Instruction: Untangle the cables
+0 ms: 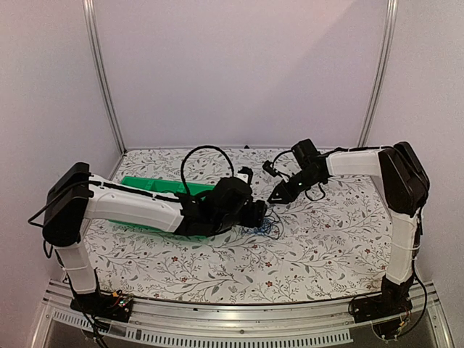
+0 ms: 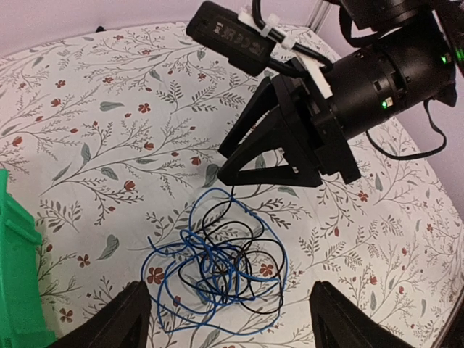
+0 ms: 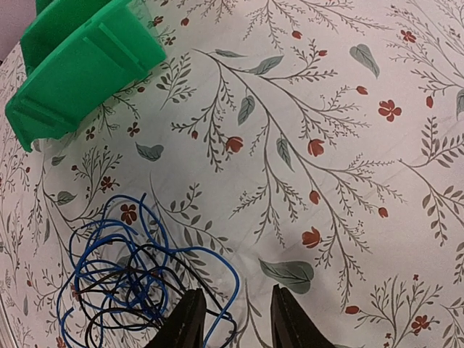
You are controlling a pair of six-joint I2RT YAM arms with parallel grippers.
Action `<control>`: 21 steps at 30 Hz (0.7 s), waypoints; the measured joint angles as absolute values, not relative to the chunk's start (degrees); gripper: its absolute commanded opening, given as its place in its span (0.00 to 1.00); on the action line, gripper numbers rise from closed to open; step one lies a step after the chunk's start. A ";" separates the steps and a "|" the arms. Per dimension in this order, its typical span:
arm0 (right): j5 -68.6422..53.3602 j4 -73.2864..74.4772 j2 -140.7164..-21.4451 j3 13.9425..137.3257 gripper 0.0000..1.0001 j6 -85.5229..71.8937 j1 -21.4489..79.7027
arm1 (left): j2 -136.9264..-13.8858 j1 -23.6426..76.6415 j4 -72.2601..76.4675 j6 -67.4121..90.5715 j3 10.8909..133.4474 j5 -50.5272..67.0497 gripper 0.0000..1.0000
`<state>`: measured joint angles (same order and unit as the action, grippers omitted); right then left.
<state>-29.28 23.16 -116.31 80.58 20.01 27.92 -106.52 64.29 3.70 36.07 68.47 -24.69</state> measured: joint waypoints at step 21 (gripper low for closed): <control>-29.67 24.12 -119.37 80.55 0.03 18.92 27.66 | -106.41 64.29 3.70 36.51 68.10 -24.67 0.77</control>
